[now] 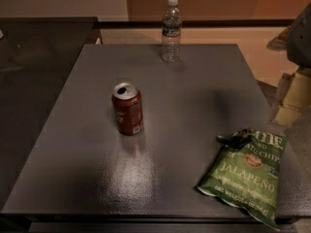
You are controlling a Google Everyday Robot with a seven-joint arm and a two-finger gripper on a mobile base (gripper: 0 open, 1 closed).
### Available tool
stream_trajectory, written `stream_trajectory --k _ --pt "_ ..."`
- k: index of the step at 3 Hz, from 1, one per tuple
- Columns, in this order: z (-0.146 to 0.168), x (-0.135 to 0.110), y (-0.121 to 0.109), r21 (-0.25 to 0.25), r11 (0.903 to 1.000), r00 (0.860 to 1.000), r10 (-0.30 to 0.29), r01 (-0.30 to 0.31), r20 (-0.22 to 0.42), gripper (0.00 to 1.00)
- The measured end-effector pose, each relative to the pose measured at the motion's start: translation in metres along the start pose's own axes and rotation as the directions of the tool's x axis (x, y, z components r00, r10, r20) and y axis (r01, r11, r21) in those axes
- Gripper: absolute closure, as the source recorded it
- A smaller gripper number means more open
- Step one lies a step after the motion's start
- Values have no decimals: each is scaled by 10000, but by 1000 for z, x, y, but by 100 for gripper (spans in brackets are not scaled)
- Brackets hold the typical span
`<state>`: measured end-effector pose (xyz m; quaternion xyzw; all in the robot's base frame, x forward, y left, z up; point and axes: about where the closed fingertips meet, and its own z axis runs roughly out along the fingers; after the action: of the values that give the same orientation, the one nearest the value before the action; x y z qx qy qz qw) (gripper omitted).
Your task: Move coke can near water bottle
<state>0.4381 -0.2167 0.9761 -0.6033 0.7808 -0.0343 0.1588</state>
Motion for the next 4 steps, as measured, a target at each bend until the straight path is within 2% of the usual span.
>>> stream_trajectory --k 2,4 --pt "-1 -6 0 20 9999 9996 -160 159 213 0" --pt "27 -54 5 -373 9966 9876 -678 738 1418 0"
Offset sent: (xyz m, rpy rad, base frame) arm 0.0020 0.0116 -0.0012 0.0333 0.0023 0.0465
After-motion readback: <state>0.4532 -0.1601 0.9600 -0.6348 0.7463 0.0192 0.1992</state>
